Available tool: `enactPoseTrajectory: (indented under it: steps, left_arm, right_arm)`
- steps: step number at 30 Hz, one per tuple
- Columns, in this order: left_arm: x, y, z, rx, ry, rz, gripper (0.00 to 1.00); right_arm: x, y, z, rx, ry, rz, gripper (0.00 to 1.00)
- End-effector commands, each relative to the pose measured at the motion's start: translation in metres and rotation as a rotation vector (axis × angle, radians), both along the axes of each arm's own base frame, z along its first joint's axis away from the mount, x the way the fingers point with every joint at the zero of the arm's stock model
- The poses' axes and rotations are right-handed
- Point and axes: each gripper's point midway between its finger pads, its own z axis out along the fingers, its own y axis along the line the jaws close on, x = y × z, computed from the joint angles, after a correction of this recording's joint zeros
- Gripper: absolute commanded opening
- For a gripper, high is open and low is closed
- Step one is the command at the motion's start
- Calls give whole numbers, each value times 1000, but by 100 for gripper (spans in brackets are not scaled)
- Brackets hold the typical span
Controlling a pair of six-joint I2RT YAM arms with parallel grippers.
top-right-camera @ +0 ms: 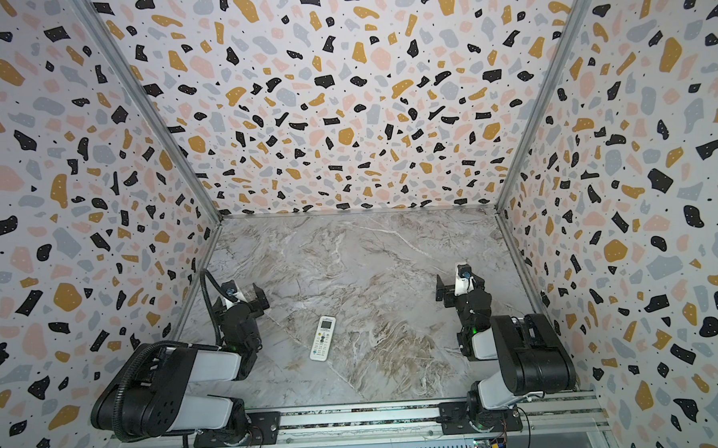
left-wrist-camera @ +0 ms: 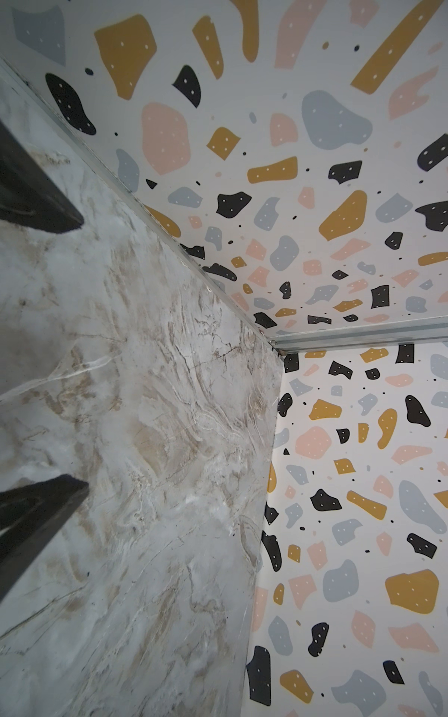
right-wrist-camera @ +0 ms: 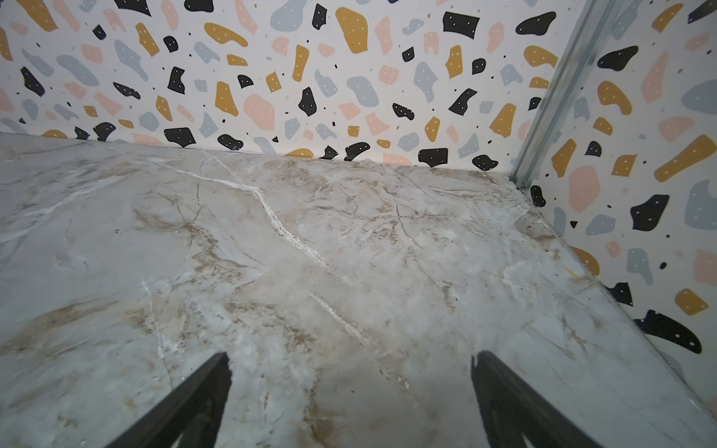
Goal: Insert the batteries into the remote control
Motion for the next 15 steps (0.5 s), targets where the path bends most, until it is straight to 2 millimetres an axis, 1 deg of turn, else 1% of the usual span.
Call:
enactPoseTrajectory:
  steps: [1, 5, 15]
  left_arm:
    - [1, 2, 16, -2, -67, 6, 99]
    - [1, 2, 16, -1, -67, 5, 100]
    - [1, 2, 16, -2, -68, 5, 99]
  right_arm:
    - [6, 5, 6, 8, -9, 37, 99]
    - [7, 6, 6, -19, -5, 3, 99]
    - [7, 6, 7, -18, -10, 2, 99]
